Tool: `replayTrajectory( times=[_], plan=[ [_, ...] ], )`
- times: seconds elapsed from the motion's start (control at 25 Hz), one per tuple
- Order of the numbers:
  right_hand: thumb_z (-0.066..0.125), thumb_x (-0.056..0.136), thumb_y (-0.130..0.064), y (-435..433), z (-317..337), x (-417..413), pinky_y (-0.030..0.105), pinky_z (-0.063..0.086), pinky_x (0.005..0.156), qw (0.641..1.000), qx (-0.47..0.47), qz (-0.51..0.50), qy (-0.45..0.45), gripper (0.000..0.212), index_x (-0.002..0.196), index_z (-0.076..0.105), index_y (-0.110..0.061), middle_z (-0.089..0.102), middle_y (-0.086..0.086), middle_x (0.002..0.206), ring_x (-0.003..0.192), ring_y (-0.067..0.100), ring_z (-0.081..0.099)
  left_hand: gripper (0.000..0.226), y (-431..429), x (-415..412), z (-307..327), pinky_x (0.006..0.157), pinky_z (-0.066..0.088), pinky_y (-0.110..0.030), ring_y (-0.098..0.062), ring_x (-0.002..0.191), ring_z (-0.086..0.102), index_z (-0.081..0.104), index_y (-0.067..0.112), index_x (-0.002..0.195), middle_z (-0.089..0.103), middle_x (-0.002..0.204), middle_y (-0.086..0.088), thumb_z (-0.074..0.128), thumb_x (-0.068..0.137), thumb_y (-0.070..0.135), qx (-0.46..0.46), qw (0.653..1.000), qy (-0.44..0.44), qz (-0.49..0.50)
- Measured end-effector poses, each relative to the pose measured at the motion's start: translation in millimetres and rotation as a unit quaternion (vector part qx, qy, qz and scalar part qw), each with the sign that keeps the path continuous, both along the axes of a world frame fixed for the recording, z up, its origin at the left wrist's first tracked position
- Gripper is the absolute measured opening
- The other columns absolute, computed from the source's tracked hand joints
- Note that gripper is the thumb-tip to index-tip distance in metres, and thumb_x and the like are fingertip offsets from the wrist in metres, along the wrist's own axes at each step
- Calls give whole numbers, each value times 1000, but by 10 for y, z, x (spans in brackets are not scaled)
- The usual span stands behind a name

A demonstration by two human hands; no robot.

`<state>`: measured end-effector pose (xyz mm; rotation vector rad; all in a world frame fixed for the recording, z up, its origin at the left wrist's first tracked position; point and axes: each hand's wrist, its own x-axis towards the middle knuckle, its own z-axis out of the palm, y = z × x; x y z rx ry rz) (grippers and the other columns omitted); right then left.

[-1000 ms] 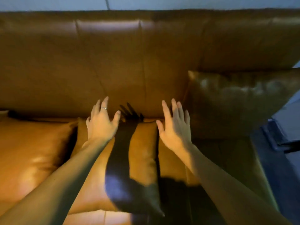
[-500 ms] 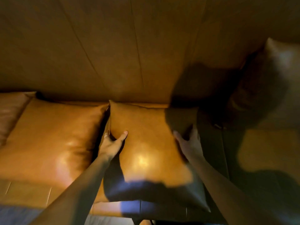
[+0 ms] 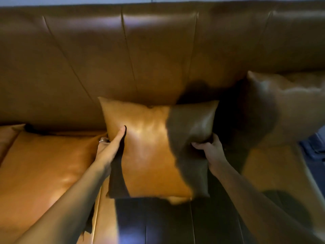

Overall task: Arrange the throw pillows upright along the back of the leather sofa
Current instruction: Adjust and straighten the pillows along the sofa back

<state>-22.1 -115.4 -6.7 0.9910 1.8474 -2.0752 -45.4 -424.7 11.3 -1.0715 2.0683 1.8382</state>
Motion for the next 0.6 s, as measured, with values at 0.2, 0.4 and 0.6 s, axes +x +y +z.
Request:
replayTrajectory(
  times=[0.2, 0.4, 0.6],
  plan=[
    [79, 74, -2, 183, 477, -417, 60, 38, 111, 996, 39, 30, 77, 98, 153, 29, -32, 49, 4, 143, 130, 31, 48, 138, 186, -315, 398, 111, 36, -49, -24, 126, 52, 36, 16, 142, 55, 138, -2, 69, 32, 91, 15, 998, 65, -13],
    [81, 81, -24, 275, 635, -767, 55, 42, 109, 995, -19, 40, 85, 91, 155, 27, -31, 52, 3, 143, 124, 27, 53, 117, 338, -627, 543, 99, 39, -59, -35, 139, 38, 14, 33, 153, 38, 154, -5, 70, 62, 78, 60, 993, 86, -54],
    [82, 80, -31, 229, 586, -815, 59, 42, 110, 996, 12, -4, 88, 89, 153, 30, -29, 51, 2, 143, 130, 30, 52, 74, 360, -679, 513, 98, 42, -68, -35, 133, 45, 32, 40, 131, 51, 138, -2, 73, 74, 63, 59, 994, 93, -15]
  ],
)
